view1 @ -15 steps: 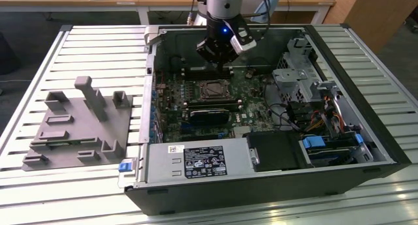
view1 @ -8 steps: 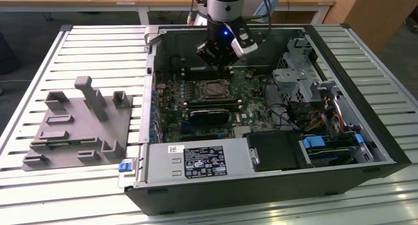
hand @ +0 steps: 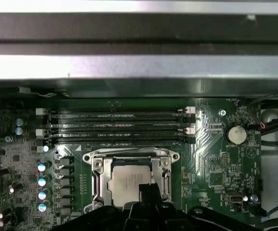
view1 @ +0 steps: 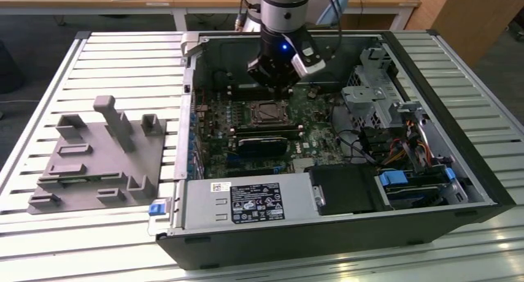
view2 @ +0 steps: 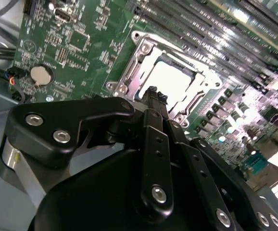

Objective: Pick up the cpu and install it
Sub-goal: 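Install the second cpu locking lever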

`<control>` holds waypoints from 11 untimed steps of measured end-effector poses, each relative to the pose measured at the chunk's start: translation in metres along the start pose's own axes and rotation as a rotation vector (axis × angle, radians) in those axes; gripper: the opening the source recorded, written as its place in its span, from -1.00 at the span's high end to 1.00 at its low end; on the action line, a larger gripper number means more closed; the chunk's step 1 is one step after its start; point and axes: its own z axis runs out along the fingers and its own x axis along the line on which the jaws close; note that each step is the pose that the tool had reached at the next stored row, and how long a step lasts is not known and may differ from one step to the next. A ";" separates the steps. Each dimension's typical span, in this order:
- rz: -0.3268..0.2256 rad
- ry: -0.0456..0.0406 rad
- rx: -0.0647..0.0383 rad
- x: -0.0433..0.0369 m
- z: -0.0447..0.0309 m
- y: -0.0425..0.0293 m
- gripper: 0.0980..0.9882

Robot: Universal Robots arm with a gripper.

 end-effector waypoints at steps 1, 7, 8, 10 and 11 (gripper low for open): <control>0.000 0.0003 0.000 -0.0001 -0.0002 -0.0007 0.98; 0.000 0.0021 0.000 -0.0004 -0.0042 -0.0031 0.98; 0.000 0.0021 0.000 -0.0004 -0.0042 -0.0057 0.98; 0.000 0.0021 0.000 -0.0006 -0.0043 -0.0122 0.98; 0.000 0.0021 0.000 -0.0008 -0.0043 -0.0159 0.98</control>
